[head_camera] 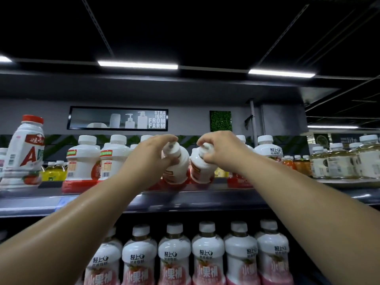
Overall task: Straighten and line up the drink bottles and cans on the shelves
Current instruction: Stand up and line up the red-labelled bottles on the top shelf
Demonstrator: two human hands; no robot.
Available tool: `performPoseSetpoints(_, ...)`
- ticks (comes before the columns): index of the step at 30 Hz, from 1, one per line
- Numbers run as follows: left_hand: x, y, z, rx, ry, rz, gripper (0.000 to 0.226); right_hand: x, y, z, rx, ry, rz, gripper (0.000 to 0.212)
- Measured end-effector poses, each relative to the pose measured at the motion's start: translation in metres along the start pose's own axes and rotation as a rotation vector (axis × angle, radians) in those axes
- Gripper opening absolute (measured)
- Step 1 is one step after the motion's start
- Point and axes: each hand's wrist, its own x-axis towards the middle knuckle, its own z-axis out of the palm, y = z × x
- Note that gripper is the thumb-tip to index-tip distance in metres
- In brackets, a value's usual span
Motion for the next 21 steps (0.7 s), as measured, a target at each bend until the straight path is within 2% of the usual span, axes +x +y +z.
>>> performPoseSetpoints(7, 0.050, 0.014, 0.003, -0.251, -0.100, -0.205, 0.043, 0.030, 0.004, -0.036, 0.131, -0.108, -0.012, 0.035)
performPoseSetpoints(11, 0.060, 0.022, 0.017, -0.131, -0.190, -0.222, 0.032, 0.042, 0.017, -0.038, 0.044, -0.235, 0.028, 0.026)
performPoseSetpoints(16, 0.068, 0.029, 0.024, 0.003, -0.224, -0.241, 0.030, 0.045, 0.028, -0.030, 0.014, -0.289, 0.013, 0.027)
performPoseSetpoints(21, 0.078, 0.031, 0.031, 0.105, -0.260, -0.250, 0.017, 0.058, 0.032, -0.026, -0.020, -0.318, -0.032, 0.013)
